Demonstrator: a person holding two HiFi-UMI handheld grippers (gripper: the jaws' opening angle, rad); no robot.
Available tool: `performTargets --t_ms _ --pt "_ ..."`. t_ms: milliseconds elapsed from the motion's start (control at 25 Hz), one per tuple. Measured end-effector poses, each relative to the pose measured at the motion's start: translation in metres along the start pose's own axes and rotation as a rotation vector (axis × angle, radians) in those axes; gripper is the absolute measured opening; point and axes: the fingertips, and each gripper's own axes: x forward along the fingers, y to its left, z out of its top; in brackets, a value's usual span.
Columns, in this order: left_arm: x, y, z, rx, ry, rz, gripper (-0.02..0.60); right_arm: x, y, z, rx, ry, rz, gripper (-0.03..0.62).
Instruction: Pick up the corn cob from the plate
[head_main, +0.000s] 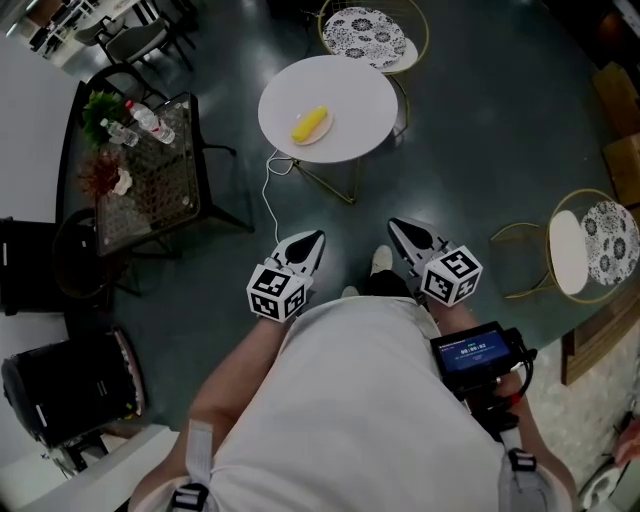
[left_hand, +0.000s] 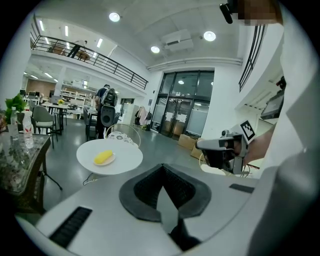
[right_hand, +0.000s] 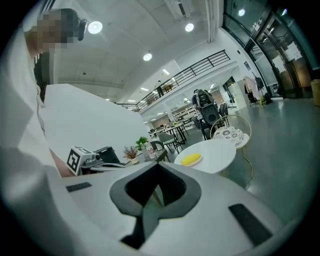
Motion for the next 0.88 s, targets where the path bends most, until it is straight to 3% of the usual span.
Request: performTargets --t_ms 360,880 --pt "0.023 0.015 0.002 -0.033 0.030 0.034 0.006 0.025 -0.027 0.002 0.027 0.033 0.040 0.008" --pt "0.112 0.038 0.054 -0.009 0.033 0.030 0.006 0.054 -0.108 0.031 0.059 0.050 0.046 0.008"
